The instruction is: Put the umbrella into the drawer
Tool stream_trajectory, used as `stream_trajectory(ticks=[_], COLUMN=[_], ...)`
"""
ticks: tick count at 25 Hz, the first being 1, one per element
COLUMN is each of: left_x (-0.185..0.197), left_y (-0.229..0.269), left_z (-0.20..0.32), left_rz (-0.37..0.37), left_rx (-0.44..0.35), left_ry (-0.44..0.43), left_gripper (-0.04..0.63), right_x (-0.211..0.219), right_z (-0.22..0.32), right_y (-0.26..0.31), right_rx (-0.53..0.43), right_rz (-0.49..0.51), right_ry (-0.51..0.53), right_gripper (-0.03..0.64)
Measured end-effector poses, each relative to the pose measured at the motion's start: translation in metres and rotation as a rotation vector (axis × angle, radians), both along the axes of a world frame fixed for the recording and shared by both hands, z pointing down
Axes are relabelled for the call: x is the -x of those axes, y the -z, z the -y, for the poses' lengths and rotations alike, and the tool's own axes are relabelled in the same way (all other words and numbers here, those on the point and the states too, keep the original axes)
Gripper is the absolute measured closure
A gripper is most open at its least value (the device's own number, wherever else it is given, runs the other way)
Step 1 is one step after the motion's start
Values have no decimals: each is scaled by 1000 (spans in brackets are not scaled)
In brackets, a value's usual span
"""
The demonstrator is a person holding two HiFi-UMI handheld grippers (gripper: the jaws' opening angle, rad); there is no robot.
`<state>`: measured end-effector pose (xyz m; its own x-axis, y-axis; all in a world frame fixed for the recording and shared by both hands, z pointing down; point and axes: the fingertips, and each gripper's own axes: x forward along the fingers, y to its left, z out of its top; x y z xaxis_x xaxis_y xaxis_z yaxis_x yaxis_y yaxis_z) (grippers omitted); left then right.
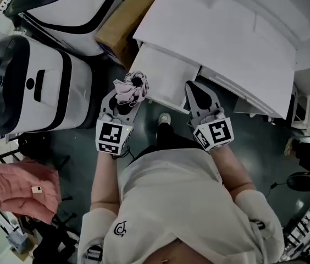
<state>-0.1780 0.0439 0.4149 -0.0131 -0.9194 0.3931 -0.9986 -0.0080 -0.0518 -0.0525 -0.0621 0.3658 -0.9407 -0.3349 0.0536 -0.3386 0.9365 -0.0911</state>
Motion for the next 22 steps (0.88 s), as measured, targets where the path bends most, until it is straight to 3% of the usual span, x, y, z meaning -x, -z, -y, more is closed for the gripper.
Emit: stream_trajectory(ticks=[8, 22], left_x=[-5, -44], left_y=[-67, -187], left_z=[91, 160], left_rz=[85, 88], left_rx=[161, 429], left_ry=[-296, -709], left_gripper=[361, 360], right_x=[1, -29], right_z=[58, 101], right_y=[-43, -111], right_rx=[88, 189], right_rz=[-34, -117], right_ry=[-118, -362], right_gripper=[611, 611])
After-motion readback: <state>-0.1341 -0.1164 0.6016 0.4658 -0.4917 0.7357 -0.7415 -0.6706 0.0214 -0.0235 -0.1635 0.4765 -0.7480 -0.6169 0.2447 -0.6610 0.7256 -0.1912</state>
